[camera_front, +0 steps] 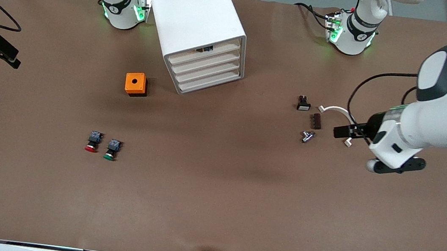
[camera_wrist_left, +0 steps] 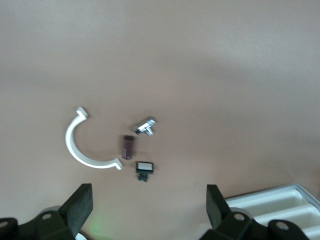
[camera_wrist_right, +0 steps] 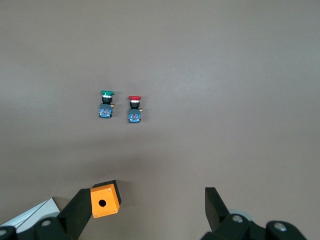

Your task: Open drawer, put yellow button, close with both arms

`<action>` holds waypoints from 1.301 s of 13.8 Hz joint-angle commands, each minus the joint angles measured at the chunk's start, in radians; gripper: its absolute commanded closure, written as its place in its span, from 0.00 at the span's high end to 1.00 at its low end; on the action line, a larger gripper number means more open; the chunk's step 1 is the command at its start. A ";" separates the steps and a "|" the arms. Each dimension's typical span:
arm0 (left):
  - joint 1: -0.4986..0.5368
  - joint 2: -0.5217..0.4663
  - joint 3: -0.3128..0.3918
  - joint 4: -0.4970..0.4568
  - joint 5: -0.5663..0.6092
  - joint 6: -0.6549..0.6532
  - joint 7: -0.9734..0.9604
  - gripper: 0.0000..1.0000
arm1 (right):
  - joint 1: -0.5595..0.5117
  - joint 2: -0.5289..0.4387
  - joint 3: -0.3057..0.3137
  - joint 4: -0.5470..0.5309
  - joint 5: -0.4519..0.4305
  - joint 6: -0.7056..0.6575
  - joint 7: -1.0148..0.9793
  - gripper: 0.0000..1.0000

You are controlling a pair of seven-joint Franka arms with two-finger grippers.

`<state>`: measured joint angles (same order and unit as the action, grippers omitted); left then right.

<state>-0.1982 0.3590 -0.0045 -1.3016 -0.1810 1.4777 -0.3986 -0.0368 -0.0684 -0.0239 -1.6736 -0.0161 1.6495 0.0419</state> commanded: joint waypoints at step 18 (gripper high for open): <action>0.214 -0.356 -0.003 -0.410 0.156 0.193 0.319 1.00 | -0.067 -0.013 0.021 -0.008 0.039 -0.005 -0.063 1.00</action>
<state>0.0235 0.0348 -0.0217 -1.6911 -0.0464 1.6520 -0.1082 -0.0945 -0.0686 -0.0113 -1.6840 0.0302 1.6484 -0.0446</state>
